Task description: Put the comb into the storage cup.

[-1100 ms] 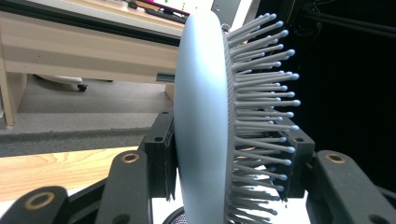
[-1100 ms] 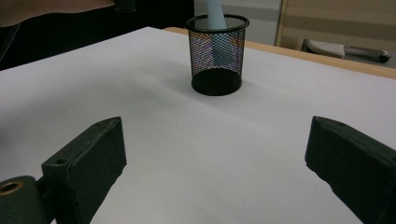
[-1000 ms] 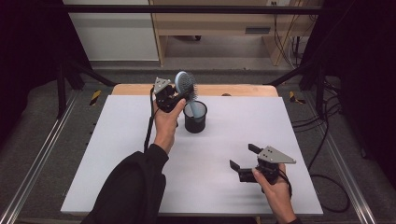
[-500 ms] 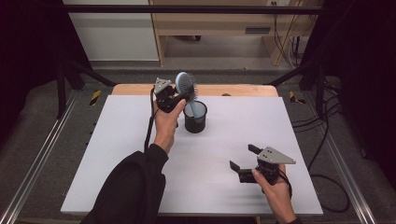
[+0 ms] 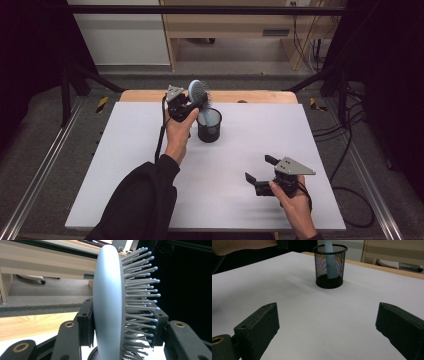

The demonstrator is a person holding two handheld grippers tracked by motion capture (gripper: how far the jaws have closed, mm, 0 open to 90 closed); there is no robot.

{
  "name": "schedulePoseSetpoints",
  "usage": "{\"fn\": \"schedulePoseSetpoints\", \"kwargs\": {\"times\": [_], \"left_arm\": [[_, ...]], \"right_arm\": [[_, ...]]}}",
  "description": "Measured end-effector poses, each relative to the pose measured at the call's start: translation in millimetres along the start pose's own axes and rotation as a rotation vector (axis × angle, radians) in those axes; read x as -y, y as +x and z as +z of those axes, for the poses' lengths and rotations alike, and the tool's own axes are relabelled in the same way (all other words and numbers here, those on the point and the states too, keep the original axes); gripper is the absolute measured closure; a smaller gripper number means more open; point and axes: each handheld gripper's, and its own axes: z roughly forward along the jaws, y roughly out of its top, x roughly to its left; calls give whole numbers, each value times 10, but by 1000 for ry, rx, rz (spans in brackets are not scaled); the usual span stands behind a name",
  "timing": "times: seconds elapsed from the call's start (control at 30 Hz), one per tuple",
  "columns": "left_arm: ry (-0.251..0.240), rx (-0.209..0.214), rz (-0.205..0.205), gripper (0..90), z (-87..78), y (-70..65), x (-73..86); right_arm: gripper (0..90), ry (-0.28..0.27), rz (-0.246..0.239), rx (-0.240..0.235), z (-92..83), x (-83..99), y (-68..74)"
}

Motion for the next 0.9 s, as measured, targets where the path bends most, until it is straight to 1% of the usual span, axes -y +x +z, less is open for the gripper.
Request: {"fn": "schedulePoseSetpoints", "kwargs": {"times": [0.3, 0.43, 0.53, 0.63, 0.9], "left_arm": [[1, -4, -6, 501, -20, 13, 29], [6, -2, 3, 500, -33, 7, 34], [2, 0, -7, 500, -28, 12, 37], [-1, 4, -26, 500, -16, 19, 45], [-8, 8, -44, 499, -7, -1, 61]], "right_arm": [[51, 1, -5, 7, -18, 2, 2], [51, -5, -3, 13, -25, -2, 5], [51, -2, -7, 13, -21, 0, 1], [51, 1, -7, 13, -22, 2, -2], [51, 2, -8, 15, -27, 4, -8]]}}
